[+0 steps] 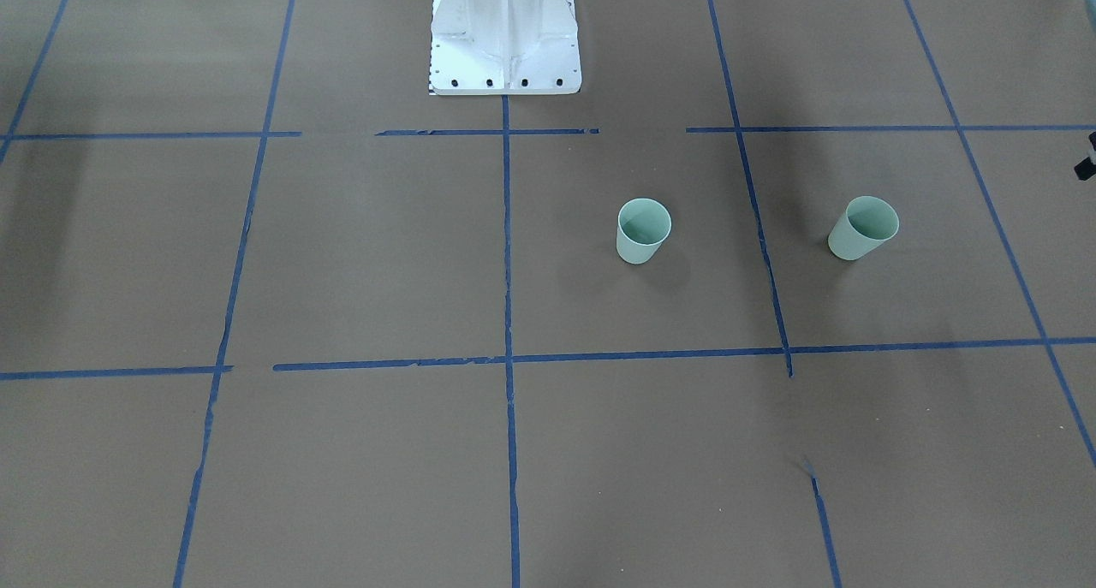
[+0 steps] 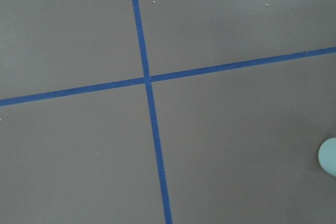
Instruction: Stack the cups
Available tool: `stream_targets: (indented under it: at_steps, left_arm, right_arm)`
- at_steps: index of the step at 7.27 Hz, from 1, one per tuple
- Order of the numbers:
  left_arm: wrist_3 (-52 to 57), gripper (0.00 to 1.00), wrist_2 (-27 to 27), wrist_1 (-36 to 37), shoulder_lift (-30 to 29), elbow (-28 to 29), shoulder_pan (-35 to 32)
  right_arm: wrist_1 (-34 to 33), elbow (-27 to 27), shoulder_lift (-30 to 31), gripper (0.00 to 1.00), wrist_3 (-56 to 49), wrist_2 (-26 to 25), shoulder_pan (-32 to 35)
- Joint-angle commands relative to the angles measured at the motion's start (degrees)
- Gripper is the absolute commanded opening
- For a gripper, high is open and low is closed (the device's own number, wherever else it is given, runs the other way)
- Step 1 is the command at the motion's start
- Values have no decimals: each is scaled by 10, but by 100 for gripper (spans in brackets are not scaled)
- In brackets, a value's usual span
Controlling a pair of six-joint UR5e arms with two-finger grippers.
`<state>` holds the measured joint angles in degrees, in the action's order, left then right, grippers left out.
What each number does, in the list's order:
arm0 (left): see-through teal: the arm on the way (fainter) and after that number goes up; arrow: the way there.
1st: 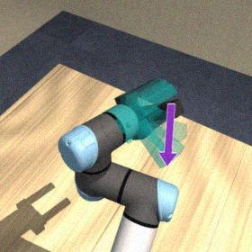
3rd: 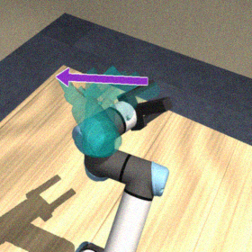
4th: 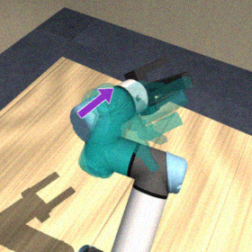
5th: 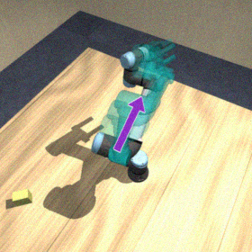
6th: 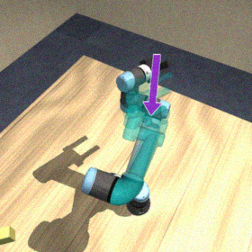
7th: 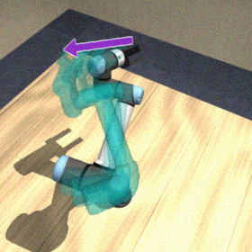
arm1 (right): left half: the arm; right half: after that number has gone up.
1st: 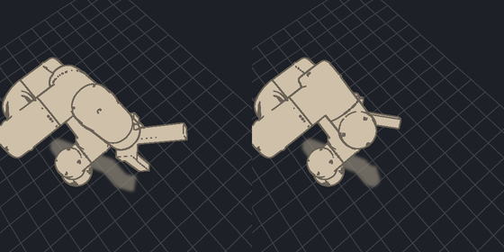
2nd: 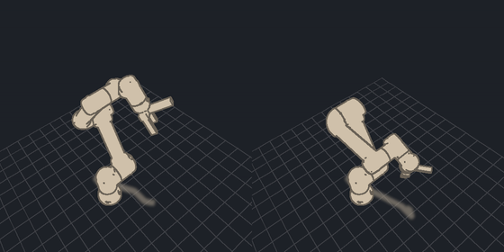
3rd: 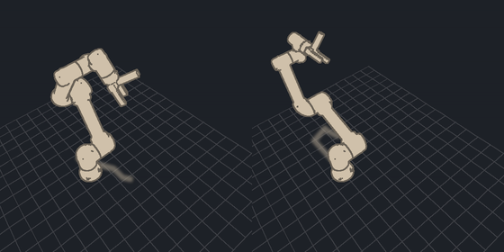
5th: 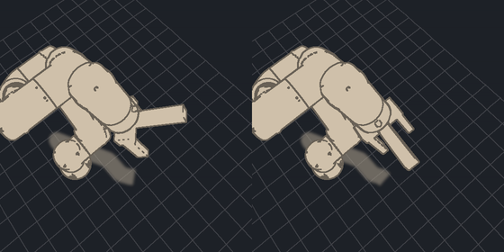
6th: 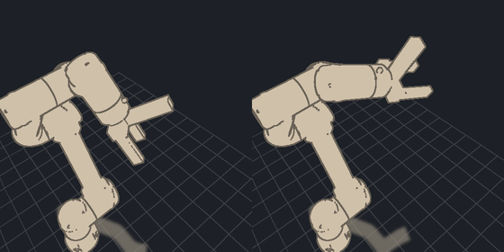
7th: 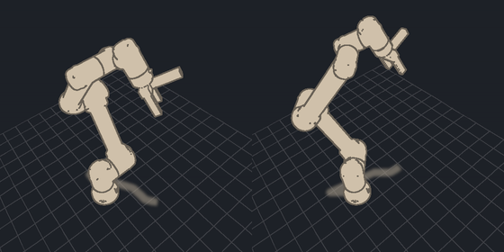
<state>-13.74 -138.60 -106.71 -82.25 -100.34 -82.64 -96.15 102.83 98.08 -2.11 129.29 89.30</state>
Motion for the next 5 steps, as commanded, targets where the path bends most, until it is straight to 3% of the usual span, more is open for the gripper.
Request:
stream_targets:
  at_steps: [1, 3, 5]
  left_arm:
    - [-205, 100, 67, -110, -7, -11, 99]
    - [-314, 100, 126, -130, -31, -11, 165]
    - [-384, 100, 143, -130, -55, -10, 228]
  right_arm:
    - [0, 0, 0, 100, 0, 0, 0]
    - [0, 0, 0, 100, 0, 0, 0]
    - [0, 0, 0, 100, 0, 0, 0]
